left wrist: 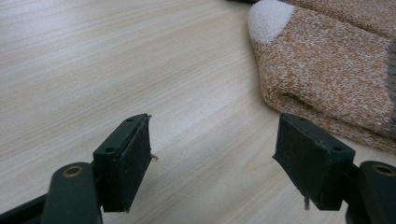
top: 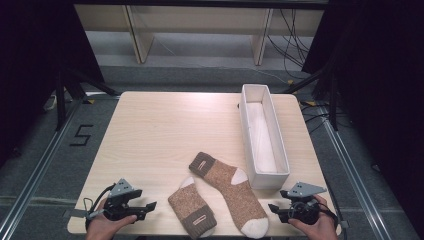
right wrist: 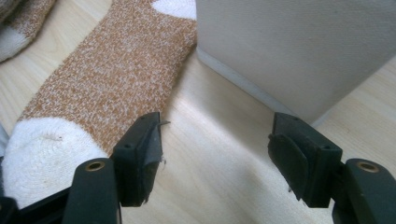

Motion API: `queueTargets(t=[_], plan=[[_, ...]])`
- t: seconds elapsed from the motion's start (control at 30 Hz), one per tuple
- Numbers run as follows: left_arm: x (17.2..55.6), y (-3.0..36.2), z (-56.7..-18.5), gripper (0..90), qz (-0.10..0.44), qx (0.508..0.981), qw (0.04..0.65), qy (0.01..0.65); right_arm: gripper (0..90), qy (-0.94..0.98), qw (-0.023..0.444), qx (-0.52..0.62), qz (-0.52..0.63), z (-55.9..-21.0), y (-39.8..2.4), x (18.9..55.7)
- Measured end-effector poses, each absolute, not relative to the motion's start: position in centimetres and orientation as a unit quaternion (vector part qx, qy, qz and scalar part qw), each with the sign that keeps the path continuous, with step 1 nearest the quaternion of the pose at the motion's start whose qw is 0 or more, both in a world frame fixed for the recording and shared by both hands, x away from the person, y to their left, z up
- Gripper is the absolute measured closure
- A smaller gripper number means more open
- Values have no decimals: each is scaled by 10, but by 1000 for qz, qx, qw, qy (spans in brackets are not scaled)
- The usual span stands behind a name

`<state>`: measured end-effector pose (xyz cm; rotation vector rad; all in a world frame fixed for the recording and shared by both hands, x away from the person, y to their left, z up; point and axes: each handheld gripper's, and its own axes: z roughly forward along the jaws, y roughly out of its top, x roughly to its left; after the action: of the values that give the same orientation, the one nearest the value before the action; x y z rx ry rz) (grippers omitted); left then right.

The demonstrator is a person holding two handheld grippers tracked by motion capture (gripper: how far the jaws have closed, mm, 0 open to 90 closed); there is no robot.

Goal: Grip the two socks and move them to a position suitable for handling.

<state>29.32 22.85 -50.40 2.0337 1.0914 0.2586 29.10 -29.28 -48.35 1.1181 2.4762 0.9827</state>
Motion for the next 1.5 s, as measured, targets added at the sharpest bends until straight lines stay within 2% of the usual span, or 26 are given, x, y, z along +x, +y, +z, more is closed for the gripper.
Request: queueTargets(t=[0.23, 0.33, 0.4, 0.47, 0.63, 0.93, 1.13, 1.23, 1.33, 1.43, 1.5], plan=[[294, 225, -503, 263, 93, 808, 399, 424, 345, 852, 132, 368, 348, -486, -293, 293], [294, 220, -504, 265, 68, 783, 434, 440, 341, 849, 126, 375, 350, -486, -293, 293], [296, 217, -503, 270, 57, 783, 436, 440, 340, 850, 138, 366, 352, -488, -293, 293], [297, 213, -503, 279, 57, 790, 432, 432, 338, 846, 124, 383, 351, -488, -293, 293], [301, 202, -503, 296, 42, 795, 429, 427, 336, 848, 135, 370, 354, -489, -296, 295], [305, 186, -498, 388, 32, 776, 462, 428, 336, 842, 134, 379, 361, -487, -298, 289], [313, 173, -504, 393, 38, 796, 429, 424, 336, 841, 126, 381, 363, -485, -294, 286], [316, 169, -505, 395, 32, 805, 420, 418, 336, 846, 139, 364, 363, -486, -294, 288], [317, 164, -505, 436, 36, 813, 410, 412, 336, 849, 139, 361, 360, -487, -294, 288], [318, 156, -508, 512, 42, 821, 408, 398, 336, 846, 124, 373, 360, -486, -293, 287], [319, 156, -506, 560, 49, 831, 400, 383, 336, 846, 131, 364, 366, -487, -293, 288]])
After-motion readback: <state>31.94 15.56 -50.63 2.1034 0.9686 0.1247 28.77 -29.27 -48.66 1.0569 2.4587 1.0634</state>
